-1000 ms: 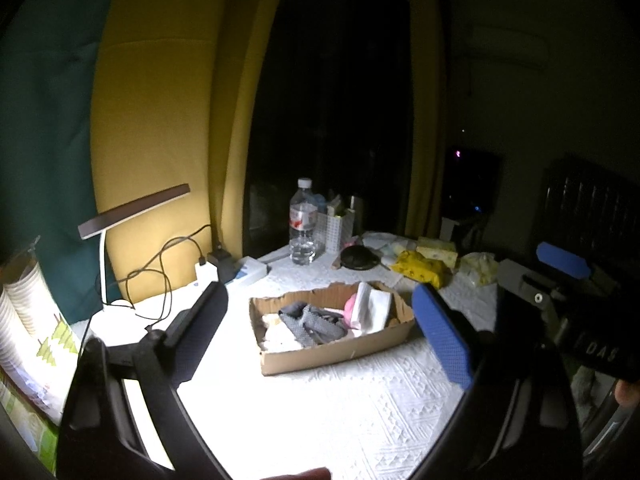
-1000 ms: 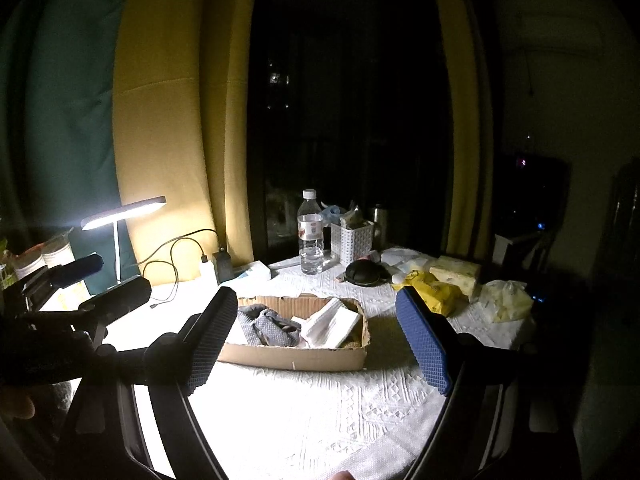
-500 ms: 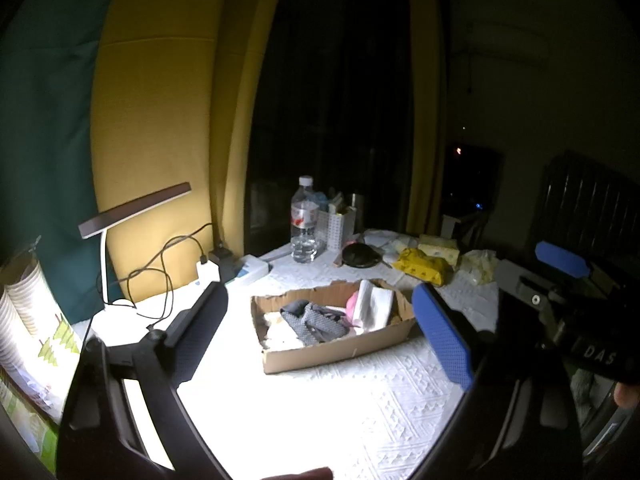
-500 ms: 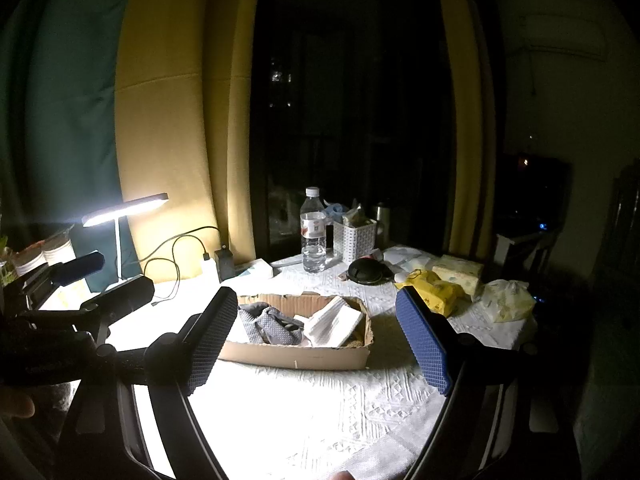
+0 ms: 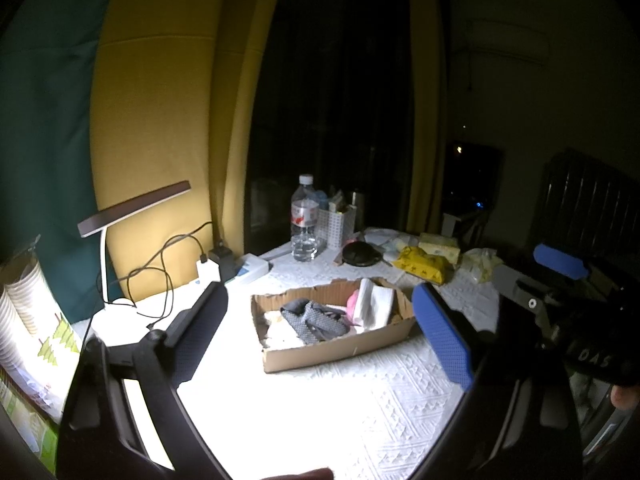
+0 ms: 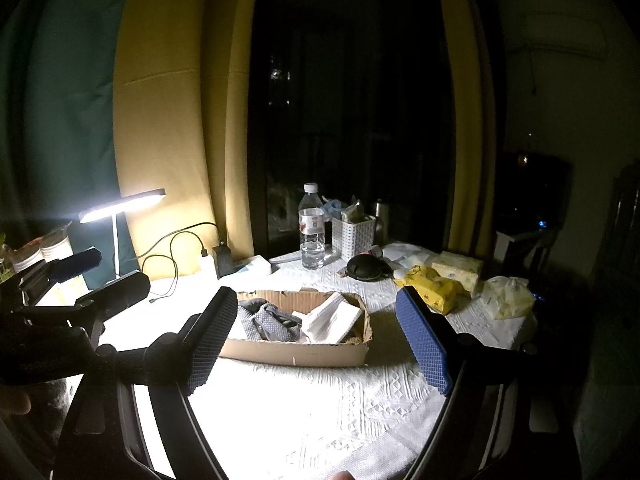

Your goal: Organize soft objects

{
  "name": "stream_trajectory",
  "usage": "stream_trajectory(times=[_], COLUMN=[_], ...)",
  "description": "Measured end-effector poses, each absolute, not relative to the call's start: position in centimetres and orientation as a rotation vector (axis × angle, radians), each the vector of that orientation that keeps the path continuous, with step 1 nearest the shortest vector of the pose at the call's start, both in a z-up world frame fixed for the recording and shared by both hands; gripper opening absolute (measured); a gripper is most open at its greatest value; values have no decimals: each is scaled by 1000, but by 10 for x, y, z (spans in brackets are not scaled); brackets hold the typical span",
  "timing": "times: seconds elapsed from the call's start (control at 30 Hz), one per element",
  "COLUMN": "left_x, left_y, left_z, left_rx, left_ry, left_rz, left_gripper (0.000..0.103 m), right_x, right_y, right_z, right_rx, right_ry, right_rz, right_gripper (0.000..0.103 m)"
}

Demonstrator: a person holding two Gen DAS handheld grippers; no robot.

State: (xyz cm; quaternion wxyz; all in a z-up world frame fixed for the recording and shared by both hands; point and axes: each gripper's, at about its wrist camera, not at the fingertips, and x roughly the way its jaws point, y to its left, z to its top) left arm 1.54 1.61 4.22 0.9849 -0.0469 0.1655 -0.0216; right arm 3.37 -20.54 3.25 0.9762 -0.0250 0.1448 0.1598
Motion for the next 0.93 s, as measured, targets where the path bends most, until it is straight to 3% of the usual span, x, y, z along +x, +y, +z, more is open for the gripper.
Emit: stream_trajectory(times=[0.93], left_x=[20], left_y=[18], left_z=[38], left_rx=[-94], left_ry=[348], left_rz=[-43], left_gripper=[95], right_x=[36], right_y=[-205], right_z=[23], right_rx=[-49], right_ry=[308], right_rz=[327], right_gripper=[84])
